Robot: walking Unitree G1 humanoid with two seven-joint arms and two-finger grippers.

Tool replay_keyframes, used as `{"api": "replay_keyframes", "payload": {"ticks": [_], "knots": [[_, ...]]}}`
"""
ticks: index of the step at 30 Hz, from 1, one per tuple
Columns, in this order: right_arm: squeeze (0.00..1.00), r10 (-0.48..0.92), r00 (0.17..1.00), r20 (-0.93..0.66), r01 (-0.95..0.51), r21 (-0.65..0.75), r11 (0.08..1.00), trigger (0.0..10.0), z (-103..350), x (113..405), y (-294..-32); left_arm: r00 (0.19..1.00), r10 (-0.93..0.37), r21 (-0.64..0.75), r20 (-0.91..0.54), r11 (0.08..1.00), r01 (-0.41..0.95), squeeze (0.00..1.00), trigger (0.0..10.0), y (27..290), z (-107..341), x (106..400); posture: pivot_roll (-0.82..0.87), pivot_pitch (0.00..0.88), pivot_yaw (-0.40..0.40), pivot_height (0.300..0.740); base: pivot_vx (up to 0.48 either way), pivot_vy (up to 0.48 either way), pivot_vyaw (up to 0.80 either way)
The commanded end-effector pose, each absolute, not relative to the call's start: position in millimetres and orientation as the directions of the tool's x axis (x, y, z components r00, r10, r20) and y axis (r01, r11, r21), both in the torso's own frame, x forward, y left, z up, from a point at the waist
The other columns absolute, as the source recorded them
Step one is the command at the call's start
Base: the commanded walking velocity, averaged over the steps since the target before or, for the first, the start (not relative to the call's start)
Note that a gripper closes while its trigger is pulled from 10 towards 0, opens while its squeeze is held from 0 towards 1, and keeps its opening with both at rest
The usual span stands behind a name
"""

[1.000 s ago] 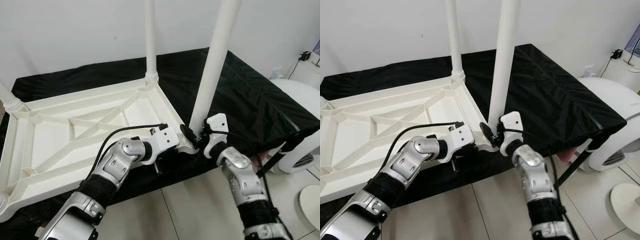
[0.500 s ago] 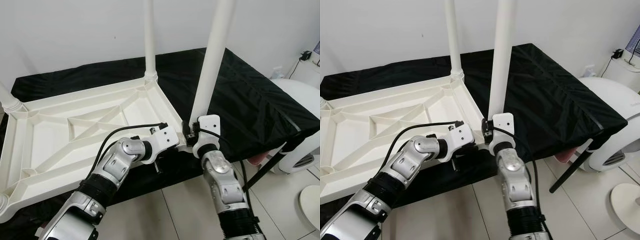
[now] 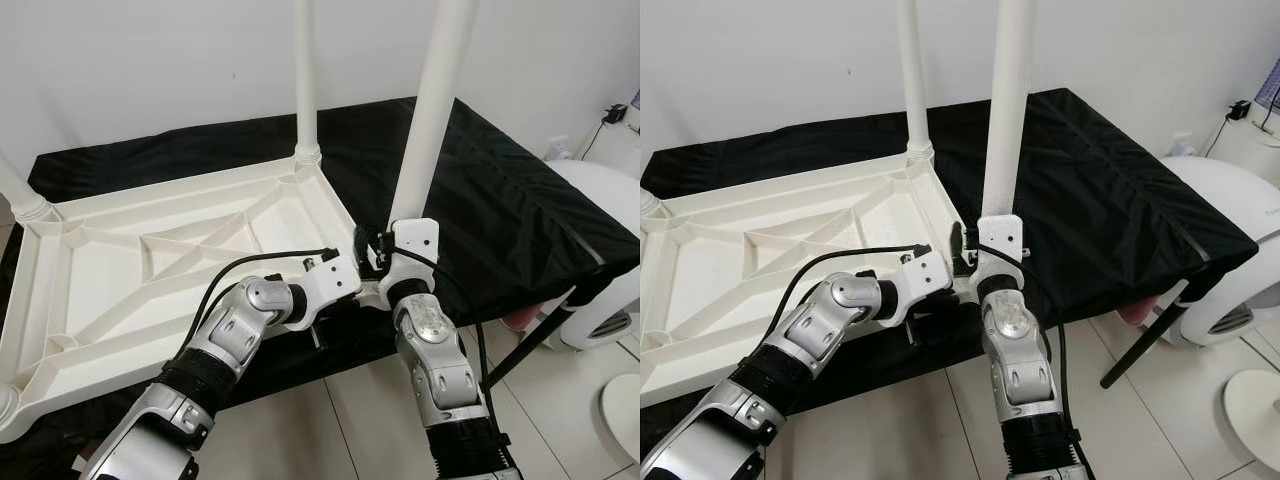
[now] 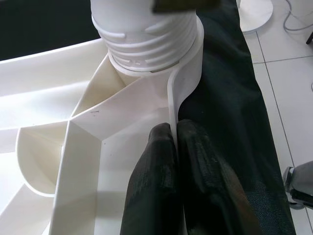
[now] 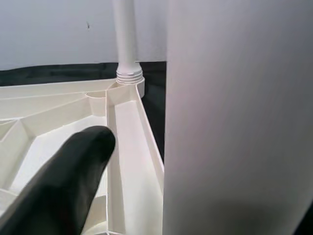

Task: Building children table

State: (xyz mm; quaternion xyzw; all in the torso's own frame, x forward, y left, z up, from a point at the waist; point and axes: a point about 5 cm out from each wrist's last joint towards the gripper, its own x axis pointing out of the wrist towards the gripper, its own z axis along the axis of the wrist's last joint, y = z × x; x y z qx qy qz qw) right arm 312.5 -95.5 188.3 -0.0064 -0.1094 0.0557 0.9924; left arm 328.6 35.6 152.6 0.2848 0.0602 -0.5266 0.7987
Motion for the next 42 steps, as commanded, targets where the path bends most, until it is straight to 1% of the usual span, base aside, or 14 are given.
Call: {"api": "replay_keyframes", "payload": {"ticks": [1,4,5,6,7,22,23,25,26,30,31,32,33,42], "knots": [[1.00,0.105,0.971,0.214,-0.102,-0.022,0.995,10.0,187,311,-96,0.440,-0.815,0.424,-0.377,0.270,0.864,0.00,10.0,31,157,328,-0.10,0.045,0.032,0.740,0.000,0.000,0.00],[1.00,0.103,0.971,0.216,-0.099,-0.026,0.995,10.0,188,311,-98,0.439,-0.816,0.424,-0.377,0.269,0.865,0.00,10.0,31,157,328,-0.10,0.045,0.034,0.740,0.000,0.000,0.00],[0.22,0.107,0.970,0.217,-0.104,-0.025,0.994,10.0,188,311,-99,0.438,-0.816,0.424,-0.377,0.268,0.865,0.00,10.0,31,157,328,-0.10,0.045,0.034,0.740,0.000,0.000,0.00],[0.22,0.107,0.970,0.217,-0.104,-0.025,0.994,10.0,188,311,-99,0.438,-0.816,0.424,-0.377,0.268,0.865,0.00,10.0,31,157,328,-0.10,0.045,0.034,0.740,0.000,0.000,0.00],[0.00,0.125,0.968,0.218,-0.124,-0.018,0.992,10.0,189,310,-100,0.437,-0.816,0.424,-0.378,0.267,0.865,0.00,10.0,31,157,328,-0.10,0.047,0.037,0.740,0.000,0.000,0.00],[0.00,0.228,0.956,0.184,-0.224,-0.047,0.974,10.0,181,309,-123,0.434,-0.815,0.416,-0.384,0.267,0.869,0.00,10.0,31,157,329,-0.11,0.048,0.044,0.740,0.000,0.000,0.00],[0.00,0.235,0.955,0.182,-0.229,-0.054,0.972,10.0,181,309,-124,0.430,-0.817,0.410,-0.385,0.267,0.872,0.35,10.0,31,156,328,-0.11,0.048,0.044,0.740,0.000,0.000,0.00],[0.00,0.235,0.955,0.182,-0.229,-0.054,0.972,10.0,181,309,-124,0.430,-0.817,0.410,-0.385,0.267,0.872,0.35,10.0,31,156,328,-0.11,0.048,0.044,0.740,0.000,0.000,0.00],[0.00,0.248,0.952,0.179,-0.240,-0.061,0.969,10.0,181,309,-125,0.427,-0.818,0.402,-0.385,0.268,0.875,1.00,10.0,31,156,328,-0.11,0.048,0.044,0.740,0.000,0.000,0.00],[0.00,0.262,0.949,0.176,-0.254,-0.065,0.965,10.0,180,310,-128,0.433,-0.815,0.409,-0.385,0.270,0.872,1.00,10.0,32,156,328,-0.10,0.048,0.042,0.740,0.000,0.000,0.00],[0.00,0.264,0.949,0.175,-0.256,-0.066,0.964,10.0,180,310,-128,0.434,-0.814,0.411,-0.386,0.270,0.871,0.90,10.0,32,156,328,-0.10,0.048,0.042,0.740,0.000,0.000,0.00],[0.00,0.264,0.949,0.175,-0.256,-0.066,0.964,10.0,180,310,-128,0.434,-0.814,0.411,-0.386,0.270,0.871,0.90,10.0,32,156,328,-0.10,0.048,0.042,0.740,0.000,0.000,0.00],[0.00,0.267,0.948,0.175,-0.259,-0.067,0.963,10.0,180,311,-130,0.432,-0.814,0.411,-0.387,0.267,0.872,0.00,10.0,32,156,328,-0.10,0.045,0.042,0.740,0.000,0.000,0.00],[0.00,0.283,0.943,0.173,-0.274,-0.074,0.959,10.0,180,312,-132,0.434,-0.815,0.420,-0.383,0.265,0.868,0.00,10.0,34,159,330,-0.10,0.038,0.040,0.740,0.000,0.000,0.00]]}}
